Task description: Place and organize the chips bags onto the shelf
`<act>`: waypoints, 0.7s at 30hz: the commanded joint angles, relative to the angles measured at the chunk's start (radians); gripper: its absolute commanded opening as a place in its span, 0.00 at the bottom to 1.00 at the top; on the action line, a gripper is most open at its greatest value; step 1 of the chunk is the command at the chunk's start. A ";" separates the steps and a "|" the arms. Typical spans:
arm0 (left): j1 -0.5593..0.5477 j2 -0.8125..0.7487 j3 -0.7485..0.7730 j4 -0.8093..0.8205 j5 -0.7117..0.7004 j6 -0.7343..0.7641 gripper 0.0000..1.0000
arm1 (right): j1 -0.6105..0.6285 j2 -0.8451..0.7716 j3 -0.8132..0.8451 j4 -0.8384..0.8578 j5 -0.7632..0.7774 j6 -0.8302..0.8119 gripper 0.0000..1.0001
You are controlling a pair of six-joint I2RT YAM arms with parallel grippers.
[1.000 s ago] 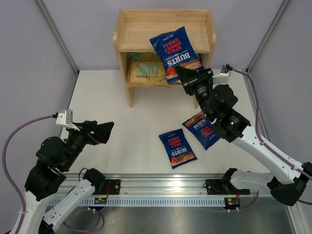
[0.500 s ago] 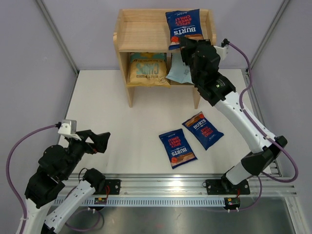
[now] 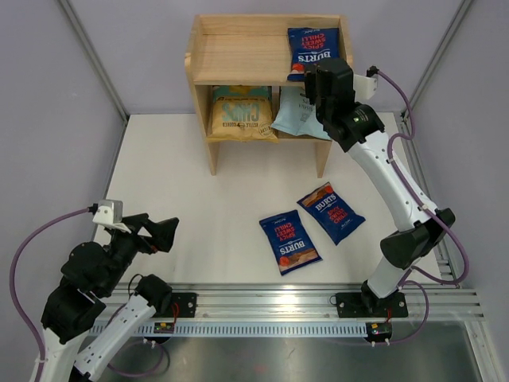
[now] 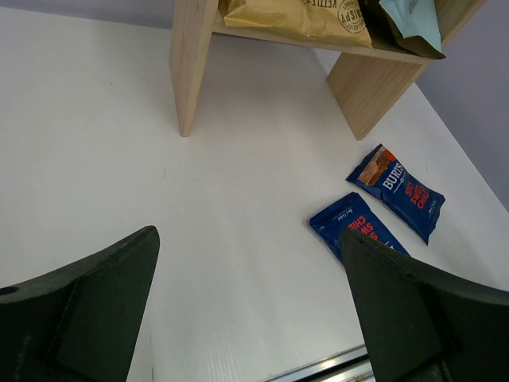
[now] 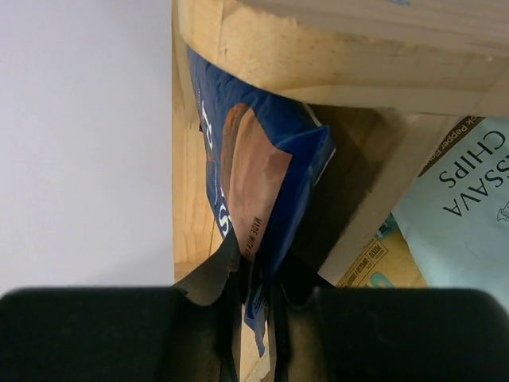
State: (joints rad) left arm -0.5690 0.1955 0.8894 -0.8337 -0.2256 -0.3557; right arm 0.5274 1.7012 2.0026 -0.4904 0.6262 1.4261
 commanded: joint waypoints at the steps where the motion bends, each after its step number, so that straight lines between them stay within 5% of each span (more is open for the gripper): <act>1: 0.003 -0.013 -0.012 0.053 -0.014 0.014 0.99 | -0.006 -0.015 0.045 -0.042 0.043 0.057 0.15; 6: 0.003 -0.019 -0.014 0.054 -0.018 0.011 0.99 | -0.007 -0.008 0.082 -0.103 0.017 0.065 0.41; 21: 0.003 -0.001 -0.012 0.050 -0.034 0.004 0.99 | -0.007 -0.089 0.058 -0.249 -0.045 0.042 0.90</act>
State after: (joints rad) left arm -0.5690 0.1894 0.8764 -0.8185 -0.2401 -0.3561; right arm 0.5270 1.6524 2.0689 -0.6567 0.5835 1.4895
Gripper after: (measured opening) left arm 0.988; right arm 0.870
